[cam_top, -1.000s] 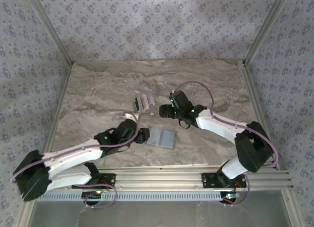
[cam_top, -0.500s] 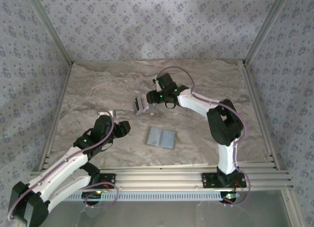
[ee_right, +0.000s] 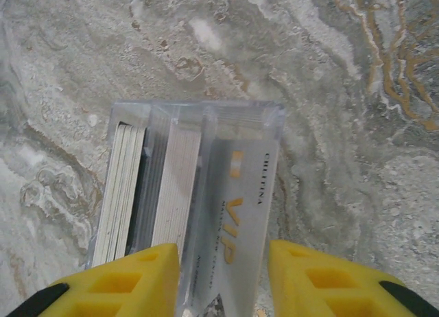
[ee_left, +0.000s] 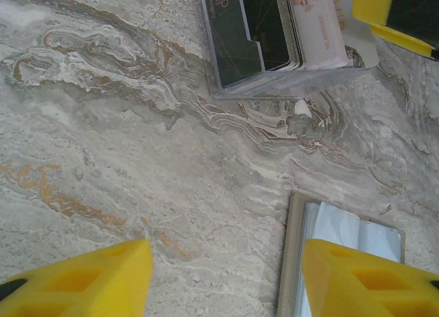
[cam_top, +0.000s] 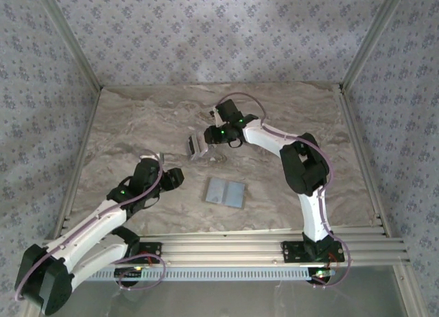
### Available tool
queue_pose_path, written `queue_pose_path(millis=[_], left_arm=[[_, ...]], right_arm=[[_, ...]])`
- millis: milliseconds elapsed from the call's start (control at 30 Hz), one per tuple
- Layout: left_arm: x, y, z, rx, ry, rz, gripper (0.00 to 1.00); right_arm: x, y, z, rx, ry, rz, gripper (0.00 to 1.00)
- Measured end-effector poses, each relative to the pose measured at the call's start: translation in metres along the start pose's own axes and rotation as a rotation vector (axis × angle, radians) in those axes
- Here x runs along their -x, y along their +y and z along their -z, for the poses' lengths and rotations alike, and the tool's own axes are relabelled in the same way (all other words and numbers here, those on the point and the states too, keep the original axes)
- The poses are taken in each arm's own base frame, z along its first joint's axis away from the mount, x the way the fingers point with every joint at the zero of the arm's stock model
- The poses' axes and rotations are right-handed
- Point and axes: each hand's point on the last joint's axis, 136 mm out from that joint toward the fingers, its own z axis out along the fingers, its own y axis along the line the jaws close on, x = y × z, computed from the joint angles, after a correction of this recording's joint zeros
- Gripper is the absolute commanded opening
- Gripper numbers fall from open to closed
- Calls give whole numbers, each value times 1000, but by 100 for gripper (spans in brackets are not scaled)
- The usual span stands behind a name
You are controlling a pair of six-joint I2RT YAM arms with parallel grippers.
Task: Put the credit cards into the card holder
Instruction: Pick up the credit card from the storage box.
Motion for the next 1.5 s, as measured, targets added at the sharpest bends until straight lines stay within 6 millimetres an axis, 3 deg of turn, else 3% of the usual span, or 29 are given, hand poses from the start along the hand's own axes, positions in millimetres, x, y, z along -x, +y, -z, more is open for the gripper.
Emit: queue_pose_path(millis=[467,967,1500], left_arm=[[0,-1,-6,-3,8,0,60],[-8,4,-18,27,44,1,60],[-8,4,-34,41,65,2,60]], right_arm=[[-4,6,0,6,13,25,35],[-4,7,3,-99,10,79,31],[-7,26,3,22,33,82,28]])
